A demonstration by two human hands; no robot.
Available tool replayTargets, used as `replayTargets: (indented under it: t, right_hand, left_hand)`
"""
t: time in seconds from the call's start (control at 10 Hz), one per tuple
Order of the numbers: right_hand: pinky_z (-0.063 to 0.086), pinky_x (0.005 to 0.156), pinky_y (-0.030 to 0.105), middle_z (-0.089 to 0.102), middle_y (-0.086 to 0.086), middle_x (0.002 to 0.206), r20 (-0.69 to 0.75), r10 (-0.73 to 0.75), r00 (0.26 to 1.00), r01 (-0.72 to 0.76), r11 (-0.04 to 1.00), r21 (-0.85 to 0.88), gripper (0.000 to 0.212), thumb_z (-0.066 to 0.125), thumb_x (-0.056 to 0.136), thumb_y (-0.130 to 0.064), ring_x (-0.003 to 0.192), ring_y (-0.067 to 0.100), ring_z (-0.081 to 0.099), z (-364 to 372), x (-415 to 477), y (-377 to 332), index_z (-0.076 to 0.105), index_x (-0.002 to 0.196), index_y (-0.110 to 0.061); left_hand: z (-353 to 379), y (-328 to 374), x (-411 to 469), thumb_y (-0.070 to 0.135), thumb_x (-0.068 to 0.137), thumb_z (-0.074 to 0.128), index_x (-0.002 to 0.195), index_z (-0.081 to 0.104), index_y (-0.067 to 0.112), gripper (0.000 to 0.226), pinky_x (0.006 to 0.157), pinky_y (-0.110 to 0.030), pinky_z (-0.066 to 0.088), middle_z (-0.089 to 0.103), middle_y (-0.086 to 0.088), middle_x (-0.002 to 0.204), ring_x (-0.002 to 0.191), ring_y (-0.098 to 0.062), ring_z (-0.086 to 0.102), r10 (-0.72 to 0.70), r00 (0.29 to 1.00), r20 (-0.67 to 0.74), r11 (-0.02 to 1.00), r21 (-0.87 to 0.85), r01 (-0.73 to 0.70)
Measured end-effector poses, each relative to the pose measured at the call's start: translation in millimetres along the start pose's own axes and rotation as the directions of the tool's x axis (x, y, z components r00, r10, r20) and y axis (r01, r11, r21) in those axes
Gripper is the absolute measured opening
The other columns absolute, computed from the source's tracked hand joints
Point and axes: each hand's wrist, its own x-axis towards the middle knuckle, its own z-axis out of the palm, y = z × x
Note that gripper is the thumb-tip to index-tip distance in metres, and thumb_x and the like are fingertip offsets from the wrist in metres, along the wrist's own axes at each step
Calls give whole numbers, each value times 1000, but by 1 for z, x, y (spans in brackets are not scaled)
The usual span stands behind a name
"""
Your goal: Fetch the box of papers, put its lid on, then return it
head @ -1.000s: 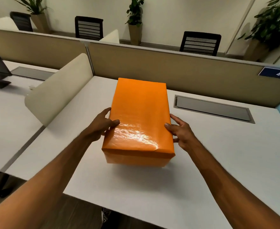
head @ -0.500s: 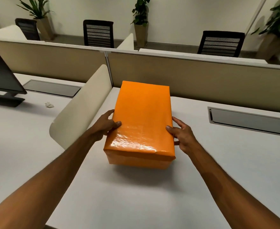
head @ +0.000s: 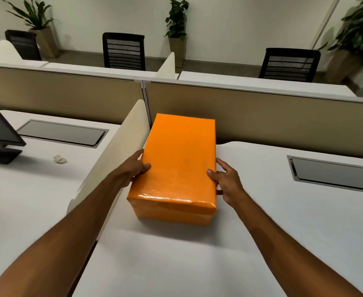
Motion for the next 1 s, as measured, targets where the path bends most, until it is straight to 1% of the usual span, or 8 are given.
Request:
replayTargets:
  t: [0.1, 0.2, 0.4, 0.6, 0.7, 0.8, 0.9, 1.0]
  right_hand:
    - [52, 71, 47, 60, 5, 127, -1, -6, 1000, 6, 1000, -15, 64, 68, 88, -23, 102, 26, 60, 7, 11, -4, 39, 144, -33]
    - [50, 77, 51, 57, 6, 133, -9, -15, 1000, 15, 999, -50, 64, 66, 89, -25, 106, 27, 57, 15, 27, -9, 38, 146, -31]
    - [50, 83, 56, 57, 8, 135, -23, -27, 999, 25, 997, -67, 64, 67, 89, -25, 109, 29, 57, 20, 41, -11, 39, 146, -31]
    - [51, 79, 53, 57, 8, 135, -15, -36, 999, 35, 997, -71, 63, 67, 88, -28, 107, 28, 58, 20, 43, -12, 39, 144, -32]
    - [52, 81, 55, 56, 8, 136, -20, -40, 999, 38, 995, -89, 65, 68, 87, -30, 108, 29, 58, 20, 41, -15, 38, 145, -32]
    - [51, 87, 59, 54, 10, 139, -66, -33, 997, 22, 988, -153, 70, 70, 85, -37, 118, 35, 56, 20, 37, -16, 36, 146, -28]
    - [50, 91, 61, 52, 10, 142, -89, -55, 995, 35, 976, -215, 70, 67, 86, -43, 122, 37, 55, 21, 32, -15, 37, 146, -26]
    - [48, 98, 52, 54, 12, 140, -93, -161, 983, 116, 921, -372, 66, 61, 89, -46, 122, 34, 55, 15, 24, -21, 38, 146, -21]
  left_hand:
    - [-6, 4, 12, 24, 95, 60, 155, 18, 34, 74, 108, -60, 33, 35, -12, 157, 138, -43, 38, 0, 1000, -1, 1000, 21, 0]
    - [-12, 11, 27, 24, 97, 57, 156, 16, 32, 72, 108, -59, 33, 34, -12, 158, 138, -43, 38, 3, 1000, 5, 999, 34, -3]
    - [-17, 19, 40, 25, 98, 55, 157, 12, 31, 73, 110, -58, 32, 30, -11, 160, 140, -43, 36, 3, 1000, 12, 998, 69, -4]
    - [-17, 20, 40, 26, 99, 54, 158, 11, 28, 73, 112, -58, 31, 29, -11, 161, 141, -43, 35, 16, 1000, 20, 996, 87, -18]
    - [-13, 21, 35, 27, 99, 54, 158, 13, 24, 72, 113, -57, 31, 28, -12, 161, 142, -42, 35, 53, 998, -25, 992, 118, -50]
    - [-5, 17, 24, 29, 101, 50, 157, 17, 16, 66, 112, -54, 33, 32, -16, 159, 140, -41, 38, 185, 974, -131, 946, 293, -141]
    - [4, 11, 13, 32, 101, 48, 156, 18, 13, 66, 110, -53, 36, 36, -19, 156, 137, -41, 42, 296, 940, -169, 873, 448, -195]
    - [15, 8, 0, 38, 98, 53, 157, 19, 13, 72, 111, -53, 33, 33, -20, 157, 139, -40, 38, 430, 886, -173, 806, 515, -290]
